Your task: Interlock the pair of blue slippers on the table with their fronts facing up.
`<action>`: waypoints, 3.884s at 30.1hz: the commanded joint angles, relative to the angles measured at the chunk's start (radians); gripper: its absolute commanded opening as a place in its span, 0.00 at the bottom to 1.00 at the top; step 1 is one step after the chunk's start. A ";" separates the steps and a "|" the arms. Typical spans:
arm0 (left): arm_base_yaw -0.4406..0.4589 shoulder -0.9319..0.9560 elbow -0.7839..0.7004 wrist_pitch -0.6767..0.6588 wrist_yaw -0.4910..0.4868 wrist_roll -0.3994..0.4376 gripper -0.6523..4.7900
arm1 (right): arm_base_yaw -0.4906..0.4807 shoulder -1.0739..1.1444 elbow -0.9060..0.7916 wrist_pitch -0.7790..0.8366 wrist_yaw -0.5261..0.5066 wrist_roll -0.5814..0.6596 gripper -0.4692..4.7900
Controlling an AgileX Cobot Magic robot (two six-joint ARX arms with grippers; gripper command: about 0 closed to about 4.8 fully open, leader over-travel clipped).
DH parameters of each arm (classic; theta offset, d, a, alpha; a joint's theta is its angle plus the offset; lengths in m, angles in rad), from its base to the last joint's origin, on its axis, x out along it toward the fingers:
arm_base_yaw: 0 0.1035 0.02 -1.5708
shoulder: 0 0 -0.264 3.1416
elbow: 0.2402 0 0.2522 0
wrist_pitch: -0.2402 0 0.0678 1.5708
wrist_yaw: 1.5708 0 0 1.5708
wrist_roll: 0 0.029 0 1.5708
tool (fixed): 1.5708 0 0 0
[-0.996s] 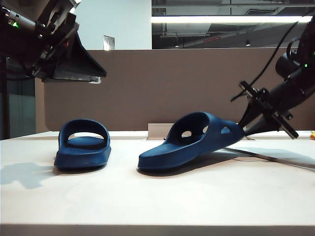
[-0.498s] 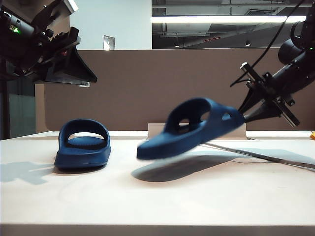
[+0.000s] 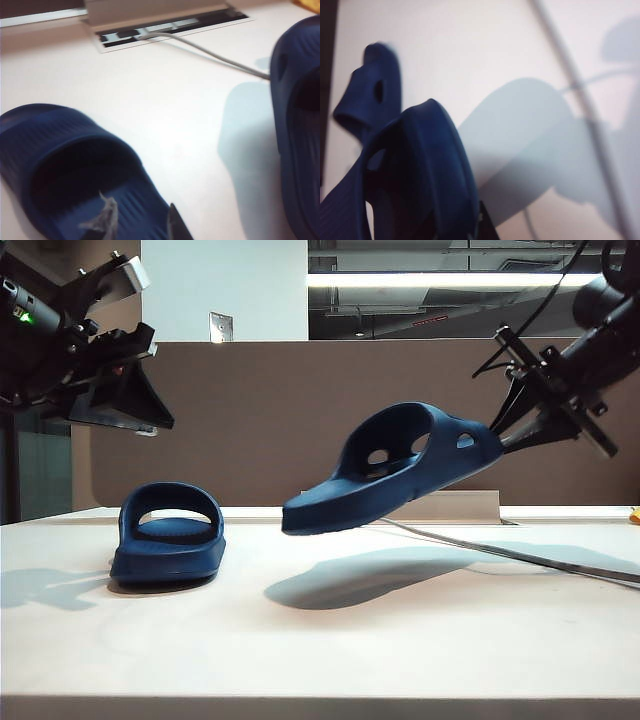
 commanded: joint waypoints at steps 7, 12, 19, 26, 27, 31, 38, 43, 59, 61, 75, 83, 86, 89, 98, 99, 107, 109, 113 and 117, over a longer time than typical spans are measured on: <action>-0.001 -0.003 0.004 -0.001 -0.012 -0.008 0.36 | 0.019 -0.036 0.001 0.063 0.157 0.116 0.17; -0.001 -0.003 0.004 -0.001 -0.011 -0.012 0.36 | 0.061 -0.037 -0.022 0.133 0.236 0.199 0.17; -0.001 -0.003 0.004 -0.001 -0.011 -0.011 0.36 | 0.103 -0.065 -0.199 0.422 0.305 0.389 0.16; -0.001 -0.003 0.004 -0.001 -0.012 -0.011 0.36 | 0.113 -0.101 -0.352 0.642 0.351 0.527 0.16; -0.001 -0.003 0.004 0.000 -0.012 -0.011 0.36 | 0.116 -0.107 -0.367 0.657 0.360 0.535 0.16; -0.001 -0.003 0.004 0.007 -0.013 -0.010 0.36 | 0.137 -0.112 -0.394 0.665 0.390 0.540 0.16; -0.001 -0.003 0.004 0.015 -0.014 -0.006 0.36 | 0.171 -0.111 -0.412 0.620 0.466 0.536 0.16; -0.001 -0.003 0.004 0.014 -0.014 -0.007 0.36 | 0.171 -0.111 -0.412 0.542 0.536 0.498 0.16; -0.001 -0.003 0.003 0.012 -0.011 -0.008 0.36 | 0.171 -0.111 -0.412 0.435 0.665 0.389 0.16; -0.001 -0.003 0.004 0.012 -0.009 -0.008 0.36 | 0.171 -0.111 -0.412 0.428 0.665 0.388 0.16; -0.001 -0.003 0.004 0.003 0.031 -0.007 0.36 | 0.170 -0.106 -0.412 0.414 0.665 0.323 0.22; -0.001 -0.003 0.004 0.003 0.031 -0.007 0.36 | 0.162 -0.106 -0.412 0.376 0.690 0.283 0.48; -0.001 -0.003 0.004 -0.006 0.031 -0.007 0.36 | 0.155 -0.106 -0.409 0.375 0.690 0.233 0.48; -0.001 -0.003 0.004 -0.021 0.031 -0.006 0.36 | 0.150 -0.120 -0.403 0.376 0.690 0.119 0.47; 0.093 -0.003 0.066 -0.100 0.090 -0.003 0.36 | 0.145 -0.199 -0.345 0.373 0.417 -0.063 0.47; 0.115 -0.003 0.082 -0.116 0.113 -0.005 0.36 | 0.145 -0.198 -0.323 0.371 0.325 -0.063 0.47; 0.300 0.019 0.198 -0.178 0.349 -0.029 0.36 | 0.181 -0.192 -0.190 0.316 0.134 -0.135 0.47; 0.330 0.057 0.233 -0.208 0.385 -0.054 0.44 | 0.194 -0.192 -0.165 0.291 0.124 -0.159 0.47; 0.358 0.168 0.321 -0.263 0.453 -0.076 0.53 | 0.204 -0.192 -0.139 0.248 0.118 -0.190 0.47; 0.358 0.291 0.429 -0.313 0.507 -0.071 0.53 | 0.214 -0.192 -0.131 0.209 0.101 -0.233 0.47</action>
